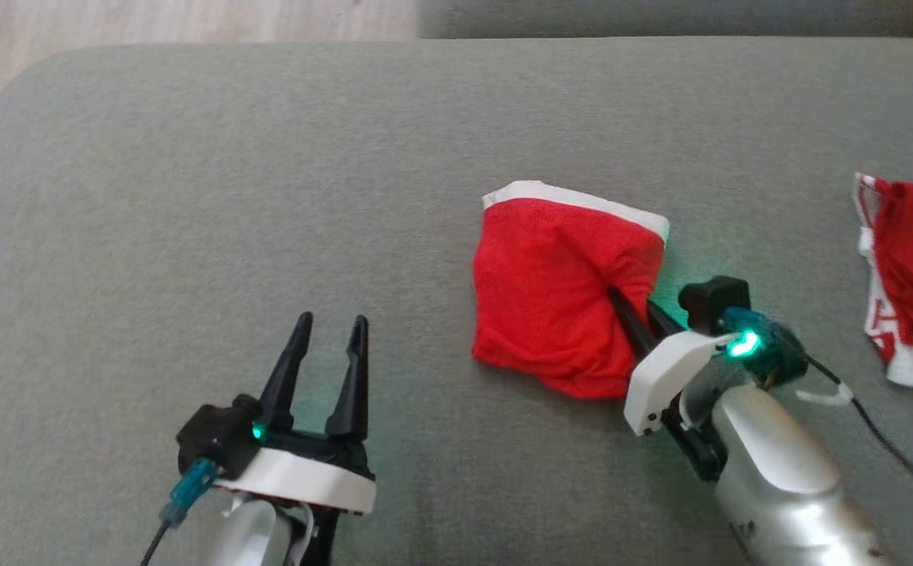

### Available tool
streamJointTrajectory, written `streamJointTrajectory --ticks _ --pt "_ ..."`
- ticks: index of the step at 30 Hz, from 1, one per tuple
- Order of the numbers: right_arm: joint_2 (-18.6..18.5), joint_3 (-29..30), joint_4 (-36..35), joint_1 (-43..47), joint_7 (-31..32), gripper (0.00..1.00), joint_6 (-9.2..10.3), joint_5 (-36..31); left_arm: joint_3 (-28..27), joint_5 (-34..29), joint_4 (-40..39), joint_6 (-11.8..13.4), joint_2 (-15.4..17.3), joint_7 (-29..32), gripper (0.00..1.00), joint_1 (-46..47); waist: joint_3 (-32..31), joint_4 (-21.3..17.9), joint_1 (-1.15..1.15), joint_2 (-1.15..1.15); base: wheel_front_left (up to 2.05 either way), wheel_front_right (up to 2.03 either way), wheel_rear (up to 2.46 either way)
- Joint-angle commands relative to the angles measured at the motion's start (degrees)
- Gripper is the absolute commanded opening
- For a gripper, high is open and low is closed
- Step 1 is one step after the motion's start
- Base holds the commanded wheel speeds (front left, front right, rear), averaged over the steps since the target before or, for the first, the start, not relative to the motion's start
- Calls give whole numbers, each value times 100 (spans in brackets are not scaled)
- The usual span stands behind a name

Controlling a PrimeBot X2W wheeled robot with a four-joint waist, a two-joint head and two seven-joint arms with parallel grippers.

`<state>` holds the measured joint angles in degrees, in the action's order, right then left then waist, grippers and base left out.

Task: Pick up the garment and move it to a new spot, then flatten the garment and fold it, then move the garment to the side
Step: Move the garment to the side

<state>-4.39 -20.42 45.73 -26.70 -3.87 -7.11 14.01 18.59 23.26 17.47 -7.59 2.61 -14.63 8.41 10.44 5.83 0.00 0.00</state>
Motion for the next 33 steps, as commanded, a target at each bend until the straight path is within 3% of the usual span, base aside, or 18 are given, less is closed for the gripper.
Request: streamJointTrajectory --ticks 1,6,13,14,20,25,33 --pt "-161 -198 -167 -287 -146 0 -37 -295 -119 -10 -191 10 36 -37 100 256 -17 -190 0 0 0 0 0" --pt "-644 -663 -340 -684 -262 0 -37 -1067 -77 -76 -197 10 48 -37 100 361 -17 -645 0 0 0 0 0" --pt "-1731 -1091 -818 -1045 -48 0 -37 -964 46 -66 -214 10 40 -37 100 482 31 -1115 0 0 0 0 0" --pt "-1731 -1091 -818 -1045 -48 0 -37 -964 46 -66 -214 10 40 -37 100 482 31 -1115 0 0 0 0 0" --pt "-2985 -1416 -1217 -1213 233 0 -37 -487 41 -95 -201 10 53 -37 100 550 250 -1293 0 0 0 0 0" --pt "-3769 -1378 -1397 -1328 418 0 -37 -169 20 -99 -208 10 88 -37 100 640 463 -1327 0 0 0 0 0" --pt "-4372 -1277 -1135 -1342 571 0 -37 -19 130 -87 -206 10 123 -37 100 847 806 -1215 0 0 0 0 0"
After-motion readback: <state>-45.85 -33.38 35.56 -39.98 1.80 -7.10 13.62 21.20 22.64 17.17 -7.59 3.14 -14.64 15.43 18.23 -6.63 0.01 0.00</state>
